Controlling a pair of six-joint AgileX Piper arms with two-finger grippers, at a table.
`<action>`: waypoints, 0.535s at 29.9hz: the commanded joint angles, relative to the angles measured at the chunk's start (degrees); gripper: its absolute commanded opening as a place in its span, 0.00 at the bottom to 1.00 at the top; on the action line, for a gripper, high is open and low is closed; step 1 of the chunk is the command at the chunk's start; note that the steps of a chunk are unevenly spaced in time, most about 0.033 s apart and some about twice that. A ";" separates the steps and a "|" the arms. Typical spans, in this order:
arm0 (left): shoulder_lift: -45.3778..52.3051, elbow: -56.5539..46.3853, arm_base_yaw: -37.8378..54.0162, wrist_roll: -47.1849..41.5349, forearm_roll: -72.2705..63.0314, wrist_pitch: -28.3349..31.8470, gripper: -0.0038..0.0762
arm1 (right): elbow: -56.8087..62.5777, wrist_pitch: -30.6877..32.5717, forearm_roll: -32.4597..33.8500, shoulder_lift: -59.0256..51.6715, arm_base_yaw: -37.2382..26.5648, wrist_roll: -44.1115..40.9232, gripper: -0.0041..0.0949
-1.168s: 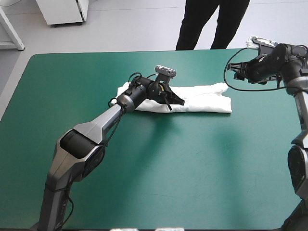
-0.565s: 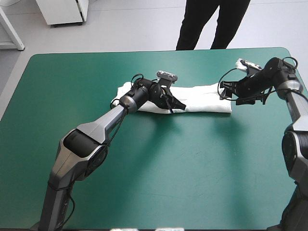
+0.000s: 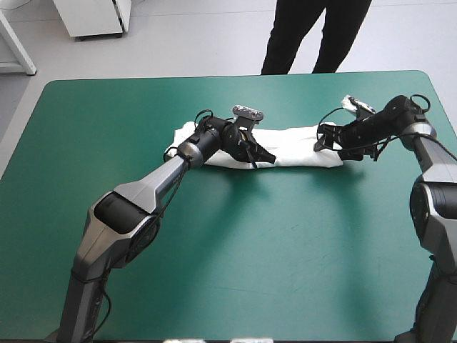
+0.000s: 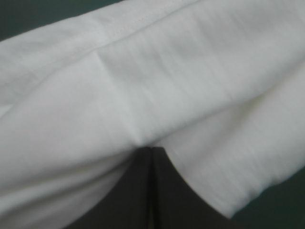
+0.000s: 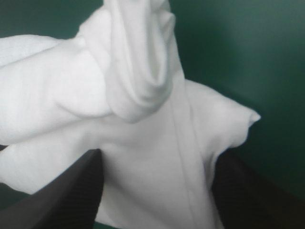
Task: Fold the cloth
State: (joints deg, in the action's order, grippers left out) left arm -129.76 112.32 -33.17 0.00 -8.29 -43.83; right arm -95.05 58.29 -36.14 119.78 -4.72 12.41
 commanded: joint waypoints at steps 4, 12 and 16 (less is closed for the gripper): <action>2.71 1.13 -0.44 0.00 -1.38 -1.90 0.04 | -1.17 0.13 -2.84 -1.74 0.49 1.44 0.02; 2.71 1.13 -0.44 0.00 -1.38 -1.99 0.04 | -2.42 0.78 -6.56 -7.11 1.32 5.50 0.03; 2.71 1.13 -0.44 0.00 -1.50 -1.99 0.04 | -5.59 2.52 -7.43 -10.17 2.53 5.74 0.03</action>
State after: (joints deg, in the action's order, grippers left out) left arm -129.76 112.32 -33.17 0.00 -8.29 -43.99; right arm -96.99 59.78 -39.84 115.53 -2.90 16.98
